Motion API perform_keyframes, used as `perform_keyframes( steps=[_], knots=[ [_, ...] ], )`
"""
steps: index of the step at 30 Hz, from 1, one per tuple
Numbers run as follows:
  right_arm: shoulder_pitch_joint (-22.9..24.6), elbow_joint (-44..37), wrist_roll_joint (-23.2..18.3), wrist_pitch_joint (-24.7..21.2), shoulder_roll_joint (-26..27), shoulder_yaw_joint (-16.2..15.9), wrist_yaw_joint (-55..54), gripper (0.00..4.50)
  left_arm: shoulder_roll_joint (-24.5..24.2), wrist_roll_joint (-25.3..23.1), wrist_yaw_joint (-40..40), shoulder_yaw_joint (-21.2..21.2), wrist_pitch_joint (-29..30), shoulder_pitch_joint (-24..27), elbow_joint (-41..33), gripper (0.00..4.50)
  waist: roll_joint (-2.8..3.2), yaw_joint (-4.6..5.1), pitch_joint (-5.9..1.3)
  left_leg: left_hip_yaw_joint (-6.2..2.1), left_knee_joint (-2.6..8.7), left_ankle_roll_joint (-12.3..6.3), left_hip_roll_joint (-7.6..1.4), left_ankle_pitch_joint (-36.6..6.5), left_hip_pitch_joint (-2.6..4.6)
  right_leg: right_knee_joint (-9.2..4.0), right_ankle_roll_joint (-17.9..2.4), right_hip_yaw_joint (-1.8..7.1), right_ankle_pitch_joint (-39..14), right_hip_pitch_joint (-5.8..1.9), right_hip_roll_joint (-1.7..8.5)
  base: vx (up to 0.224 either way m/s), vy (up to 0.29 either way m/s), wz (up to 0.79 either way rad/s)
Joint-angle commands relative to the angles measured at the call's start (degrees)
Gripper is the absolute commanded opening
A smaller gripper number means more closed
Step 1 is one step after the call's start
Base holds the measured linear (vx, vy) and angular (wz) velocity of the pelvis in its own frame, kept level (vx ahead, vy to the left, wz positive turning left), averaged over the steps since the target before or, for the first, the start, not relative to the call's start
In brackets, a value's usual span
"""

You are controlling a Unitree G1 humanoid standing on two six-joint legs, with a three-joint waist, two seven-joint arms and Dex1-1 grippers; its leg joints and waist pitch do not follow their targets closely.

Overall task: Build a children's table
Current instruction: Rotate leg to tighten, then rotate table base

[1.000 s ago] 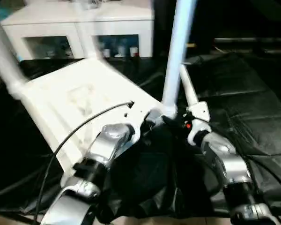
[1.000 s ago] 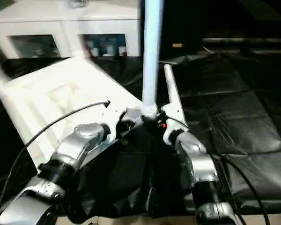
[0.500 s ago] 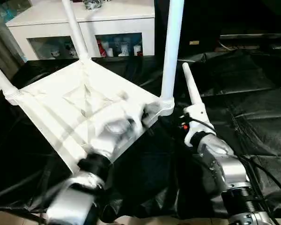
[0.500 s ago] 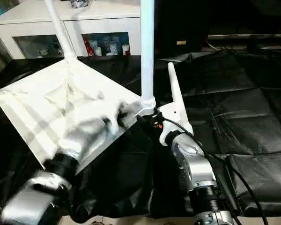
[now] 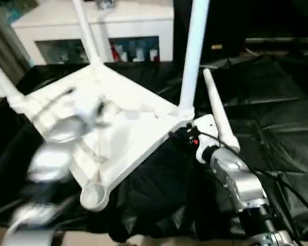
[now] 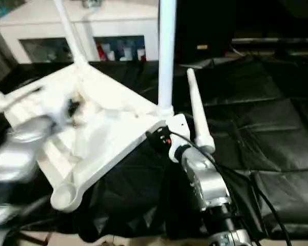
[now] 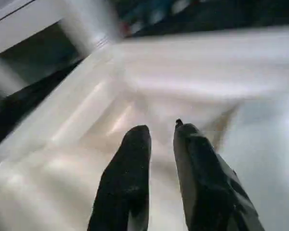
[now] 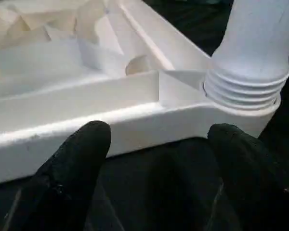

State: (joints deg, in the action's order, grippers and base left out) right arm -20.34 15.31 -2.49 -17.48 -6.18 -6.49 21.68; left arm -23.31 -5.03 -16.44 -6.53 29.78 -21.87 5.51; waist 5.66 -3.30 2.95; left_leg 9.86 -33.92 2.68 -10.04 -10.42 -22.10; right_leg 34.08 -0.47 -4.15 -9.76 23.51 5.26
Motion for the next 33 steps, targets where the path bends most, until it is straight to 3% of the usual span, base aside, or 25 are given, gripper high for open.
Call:
perform_keyframes(
  steps=[1, 5, 8, 10, 12, 13, 15, 18, 21, 22, 23, 24, 25, 27, 28, 29, 30, 31, 32, 33],
  knots=[
    [-0.3, -1.3, 0.8, -1.2, 0.4, -0.3, -1.2, 3.73, -1.3, -1.7, 1.8, -2.1, 2.3, 2.0, -1.6, 1.02, 0.31, -0.05, -3.73, -1.28, 4.47, -0.80, -2.36, -15.8, 0.65, -3.74, -10.1, 1.96, -13.8, -2.85, 2.71, 0.000, 0.000, 0.00],
    [-0.3, -1.5, 1.9, -2.6, 0.4, -0.2, -3.4, 3.73, -3.0, -2.6, 1.8, -2.6, 5.8, 5.4, -3.8, 1.02, 0.41, -0.47, -3.75, -1.22, 4.52, 0.02, -2.33, -17.6, 1.25, -4.04, -9.5, 2.18, -15.3, -2.23, 2.55, 0.000, 0.000, 0.00],
    [0.5, -2.1, 1.9, -3.8, 0.5, 0.2, -4.1, 3.55, -3.5, -2.5, 1.3, -2.6, 8.1, 7.1, -4.6, 1.08, 0.73, -0.60, -3.69, -1.34, 4.62, 0.30, -2.28, -17.7, 1.03, -3.87, -9.4, 2.20, -14.4, -2.33, 2.55, 0.000, 0.000, 0.00],
    [0.8, -2.1, 1.9, -4.5, 0.2, -0.1, -4.0, 3.34, -3.6, -2.1, 1.3, -2.6, 8.8, 7.9, -4.7, 0.67, 0.82, -0.52, -3.85, -1.38, 4.53, 0.51, -2.19, -17.0, 0.98, -3.62, -9.4, 2.21, -12.1, -2.49, 2.50, 0.000, 0.000, 0.00],
    [0.8, -1.8, 2.2, -5.5, 0.2, -0.6, -3.9, 3.17, -3.9, -1.5, 0.5, -2.4, 9.4, 8.6, -4.4, 0.67, 0.67, -0.36, -3.87, -1.34, 4.48, 0.29, -2.11, -16.4, 0.82, -3.58, -9.8, 2.18, -10.8, -2.60, 2.52, 0.000, 0.000, 0.00],
    [0.5, -1.3, 2.5, -5.9, 0.2, -1.2, -3.8, 3.17, -4.2, -1.1, -0.4, -2.1, 9.7, 8.7, -3.7, 0.67, 0.89, -0.17, -3.89, -1.28, 4.36, 0.16, -2.00, -16.1, 0.79, -3.54, -10.0, 2.19, -10.5, -2.68, 2.53, 0.000, 0.000, 0.00],
    [-0.7, 0.6, 3.2, -6.4, 0.4, -2.3, -3.6, 2.92, -5.1, -0.5, -2.8, -0.9, 10.4, 8.7, -2.0, 0.23, 0.84, 0.00, -3.81, -1.25, 4.38, 0.20, -1.85, -16.9, 0.82, -3.75, -9.9, 2.15, -11.9, -2.58, 2.52, 0.000, 0.000, 0.00],
    [-2.9, 3.4, 3.6, -6.5, 0.7, -3.4, -3.2, 2.63, -6.8, 0.1, -6.6, 1.4, 12.3, 8.7, -1.1, 0.08, 1.14, 0.19, -3.79, -1.39, 4.45, 0.53, -1.91, -18.0, 0.99, -3.74, -10.1, 2.12, -12.7, -2.47, 2.49, 0.000, 0.000, 0.00],
    [-5.3, 6.4, 3.0, -5.5, 1.6, -3.3, -2.7, 2.44, -8.6, 1.2, -11.1, 4.0, 15.1, 9.2, -1.9, 0.00, 1.05, 0.48, -3.78, -1.45, 4.49, 0.68, -1.96, -18.9, 0.99, -3.57, -10.8, 2.20, -13.1, -2.54, 2.73, 0.000, 0.000, 0.00],
    [-6.9, 8.5, 2.4, -4.8, 2.3, -2.8, -2.4, 2.31, -9.1, 1.7, -12.2, 4.5, 15.6, 9.5, -2.9, 0.00, 0.95, 0.59, -3.81, -1.42, 4.47, 0.56, -2.01, -18.5, 0.99, -3.47, -11.2, 2.22, -12.5, -2.56, 2.76, 0.000, 0.000, 0.00],
    [-7.6, 9.5, 2.2, -4.4, 2.6, -2.6, -2.2, 2.22, -9.4, 2.0, -12.9, 4.9, 16.0, 9.6, -3.4, 0.00, 0.19, 0.72, -3.81, -1.35, 4.47, 0.25, -2.06, -17.7, 0.89, -3.53, -11.6, 2.21, -11.7, -2.69, 2.72, 0.000, 0.000, 0.00],
    [-8.0, 10.2, 2.1, -4.3, 2.7, -2.4, -2.0, 2.16, -9.7, 2.2, -13.6, 5.2, 16.3, 9.7, -3.7, 0.00, 0.56, 0.53, -3.97, -1.37, 4.33, 0.09, -2.06, -16.6, 0.91, -3.26, -11.9, 2.27, -10.8, -2.78, 2.89, 0.000, 0.000, 0.00],
    [-8.9, 11.6, 1.9, -3.5, 2.9, -2.1, -1.6, 2.10, -10.8, 2.8, -15.7, 6.2, 17.1, 10.3, -4.6, 0.00, -0.84, 0.58, -3.97, -1.16, 4.31, -0.61, -2.13, -14.6, 0.72, -3.38, -12.2, 2.30, -9.1, -2.87, 2.77, 0.000, 0.000, 0.00],
    [-9.6, 12.8, 1.7, -2.9, 3.0, -1.9, -1.3, 1.88, -11.5, 3.2, -17.3, 7.1, 17.8, 10.6, -5.1, 0.00, 0.07, 0.23, -4.06, -1.26, 4.26, -1.31, -2.15, -12.7, 0.70, -2.88, -12.9, 2.28, -8.7, -2.82, 2.98, 0.000, 0.000, 0.00],
    [-10.6, 14.6, 1.6, -2.0, 3.0, -1.9, -0.6, 1.81, -13.1, 3.9, -20.1, 8.7, 18.1, 11.7, -6.9, 0.00, -0.90, 0.29, -3.97, -1.09, 4.27, -1.23, -2.31, -13.3, 0.96, -3.20, -12.9, 2.28, -9.0, -2.65, 2.82, 0.000, 0.000, 0.00],
    [-12.6, 18.0, 1.4, -0.5, 3.0, -1.8, 0.6, 1.74, -15.6, 5.5, -24.6, 11.0, 18.9, 13.4, -9.8, 0.00, -1.44, 0.14, -4.02, -1.16, 4.38, -1.33, -2.26, -12.9, 0.77, -2.81, -13.1, 2.32, -9.7, -2.99, 3.00, 0.000, 0.000, 0.00],
    [-13.5, 19.6, 1.4, 0.1, 2.9, -1.9, 1.4, 1.65, -16.7, 6.5, -27.1, 12.0, 18.3, 14.2, -11.1, 0.00, -1.05, 0.06, -4.04, -1.30, 4.39, -1.25, -2.36, -13.4, 0.83, -2.72, -13.3, 2.35, -10.4, -2.90, 3.24, 0.000, 0.000, 0.00],
    [-14.2, 20.9, 1.6, 0.5, 2.7, -2.0, 1.9, 1.54, -17.1, 7.4, -28.4, 12.6, 19.0, 14.7, -12.1, 0.00, -1.79, 0.35, -3.73, -1.07, 4.46, -1.40, -2.38, -14.1, 0.82, -3.07, -13.4, 2.42, -12.1, -2.70, 3.11, 0.000, 0.000, 0.00],
    [-14.8, 22.1, 1.8, 1.0, 2.5, -2.2, 2.3, 1.36, -17.7, 7.9, -29.9, 13.4, 18.8, 15.1, -13.0, 0.00, -1.31, 0.39, -3.56, -1.01, 4.51, -1.05, -2.35, -15.0, 1.03, -3.17, -13.3, 2.51, -13.3, -2.46, 2.99, 0.000, 0.000, 0.00],
    [-15.4, 23.3, 2.2, 1.4, 2.3, -2.4, 2.7, 1.36, -18.5, 8.7, -32.2, 14.4, 17.4, 15.7, -14.2, 0.00, -1.32, 0.36, -3.53, -1.05, 4.58, -0.53, -2.39, -16.1, 1.18, -3.31, -13.0, 2.51, -14.2, -2.41, 3.02, 0.000, 0.000, 0.00]
  ],
)
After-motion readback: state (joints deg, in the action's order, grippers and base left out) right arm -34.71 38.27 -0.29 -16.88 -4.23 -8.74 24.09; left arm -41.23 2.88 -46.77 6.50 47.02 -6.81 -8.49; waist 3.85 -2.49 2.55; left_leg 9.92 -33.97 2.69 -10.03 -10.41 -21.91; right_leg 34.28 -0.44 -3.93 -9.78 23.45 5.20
